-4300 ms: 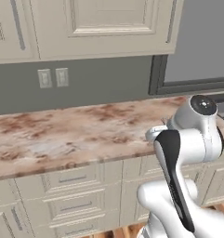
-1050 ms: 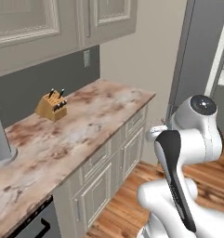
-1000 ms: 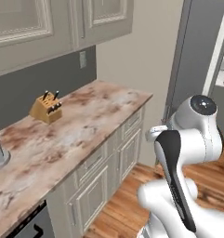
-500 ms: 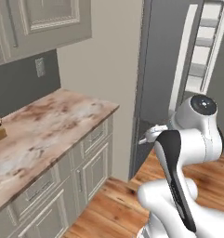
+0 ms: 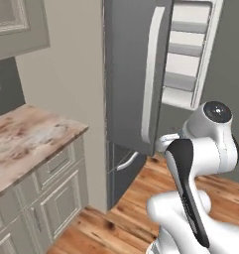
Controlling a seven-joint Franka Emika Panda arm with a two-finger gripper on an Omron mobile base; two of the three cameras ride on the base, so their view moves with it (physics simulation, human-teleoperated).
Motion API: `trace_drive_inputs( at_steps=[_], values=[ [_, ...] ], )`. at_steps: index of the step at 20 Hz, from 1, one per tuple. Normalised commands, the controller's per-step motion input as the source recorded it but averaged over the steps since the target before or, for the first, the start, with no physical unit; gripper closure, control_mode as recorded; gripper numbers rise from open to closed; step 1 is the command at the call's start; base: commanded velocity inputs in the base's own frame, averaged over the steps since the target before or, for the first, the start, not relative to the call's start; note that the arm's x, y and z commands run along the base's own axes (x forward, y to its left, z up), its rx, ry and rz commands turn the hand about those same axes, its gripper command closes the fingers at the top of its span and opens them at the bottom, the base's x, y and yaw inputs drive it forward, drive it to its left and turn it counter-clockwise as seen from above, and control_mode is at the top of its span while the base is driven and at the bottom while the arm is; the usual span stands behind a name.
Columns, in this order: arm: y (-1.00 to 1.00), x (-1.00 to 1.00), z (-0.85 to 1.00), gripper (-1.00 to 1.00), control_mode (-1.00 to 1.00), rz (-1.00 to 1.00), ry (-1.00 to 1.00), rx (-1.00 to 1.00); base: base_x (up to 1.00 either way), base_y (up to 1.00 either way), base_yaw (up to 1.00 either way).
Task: Place the onion and carrot inside the fridge drawer. Close the drawer after placing the vegetables.
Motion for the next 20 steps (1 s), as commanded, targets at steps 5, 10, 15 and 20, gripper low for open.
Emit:
trace_drive_inputs(
  at_steps=[5, 10, 15, 20],
  values=[
    [0.00, 0.00, 0.00, 1.00, 1.00, 0.00, 0.00, 0.00, 0.36, -1.00, 0.00],
    [0.00, 0.00, 0.00, 1.00, 1.00, 0.00, 0.00, 0.00, 0.38, -1.00, 0.01],
    [0.00, 0.00, 0.00, 1.00, 1.00, 0.00, 0.00, 0.00, 0.37, -1.00, 0.07],
    [0.00, 0.00, 0.00, 1.00, 1.00, 0.00, 0.00, 0.00, 0.41, -0.90, 0.23]
  ],
)
